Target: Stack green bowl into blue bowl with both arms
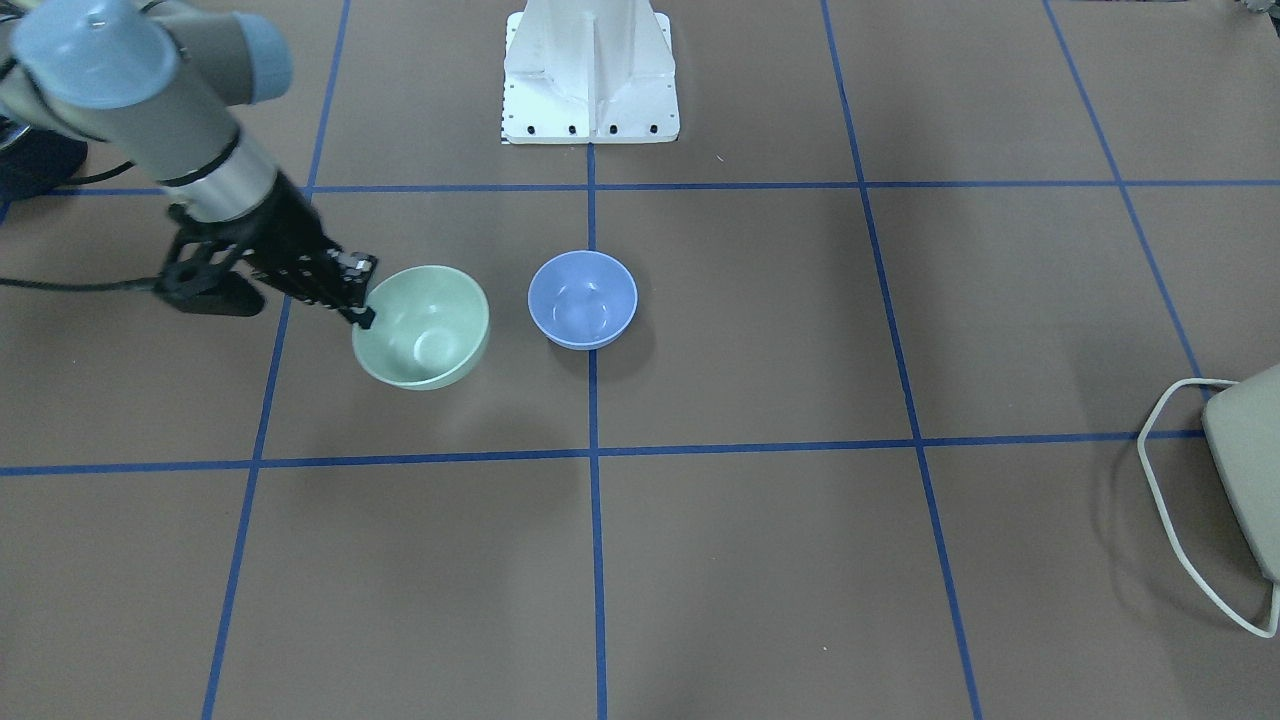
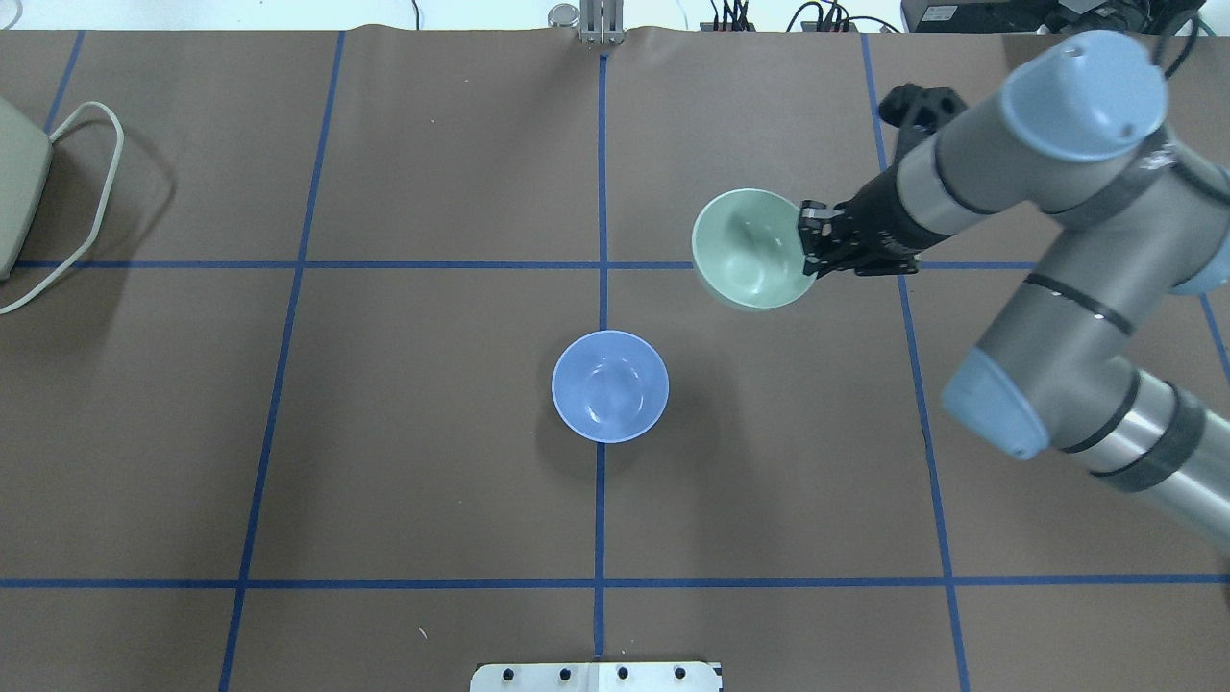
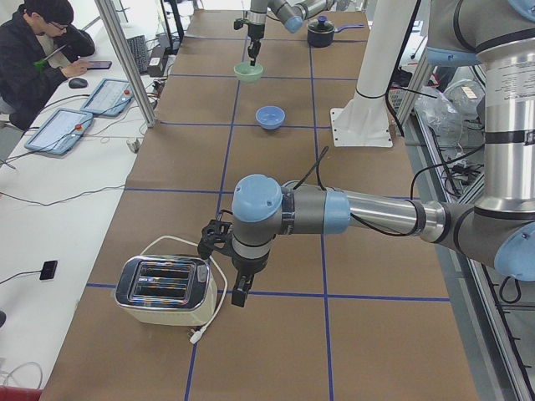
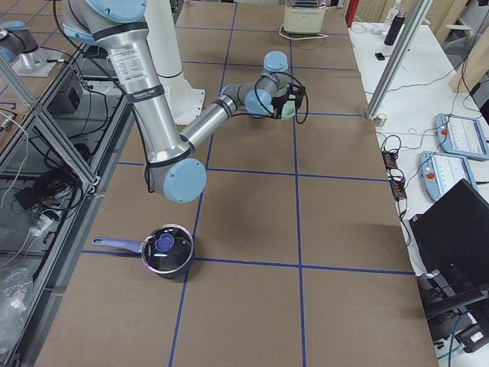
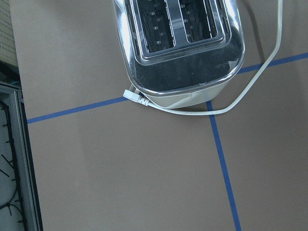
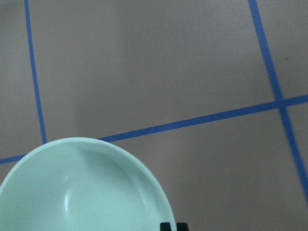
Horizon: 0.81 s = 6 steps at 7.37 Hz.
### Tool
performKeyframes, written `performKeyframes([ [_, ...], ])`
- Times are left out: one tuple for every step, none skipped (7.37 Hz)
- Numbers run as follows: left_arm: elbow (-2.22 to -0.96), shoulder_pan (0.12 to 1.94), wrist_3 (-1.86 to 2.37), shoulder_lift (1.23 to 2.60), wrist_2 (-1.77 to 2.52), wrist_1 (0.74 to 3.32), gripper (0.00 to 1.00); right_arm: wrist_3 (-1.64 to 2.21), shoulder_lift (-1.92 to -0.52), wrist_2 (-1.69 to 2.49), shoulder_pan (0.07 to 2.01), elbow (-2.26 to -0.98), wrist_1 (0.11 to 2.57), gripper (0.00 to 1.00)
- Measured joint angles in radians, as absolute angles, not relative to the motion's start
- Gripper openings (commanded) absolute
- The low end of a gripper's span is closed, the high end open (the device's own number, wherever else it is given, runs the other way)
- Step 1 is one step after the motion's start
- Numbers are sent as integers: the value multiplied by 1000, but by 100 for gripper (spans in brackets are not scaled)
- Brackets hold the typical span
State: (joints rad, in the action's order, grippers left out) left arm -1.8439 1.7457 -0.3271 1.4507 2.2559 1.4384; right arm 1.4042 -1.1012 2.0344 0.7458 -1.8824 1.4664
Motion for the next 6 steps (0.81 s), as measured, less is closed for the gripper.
performKeyframes([
  [-1843, 1746, -328, 1450, 2256, 1439, 98, 1472, -1022, 1939, 653, -1881, 1578, 0],
  [-1842, 1746, -329, 1448, 2256, 1439, 98, 1524, -982, 1873, 580, -1869, 1624, 0],
  [-1841, 1746, -330, 1445, 2256, 1439, 98, 1549, -963, 1835, 528, -1852, 1640, 0],
  [-1840, 1746, -330, 1443, 2256, 1439, 98, 1558, -956, 1816, 498, -1843, 1646, 0],
  [-1837, 1746, -330, 1441, 2257, 1439, 98, 1561, -952, 1808, 481, -1839, 1648, 0],
  [-1836, 1746, -331, 1440, 2256, 1439, 98, 1561, -950, 1805, 471, -1836, 1647, 0],
])
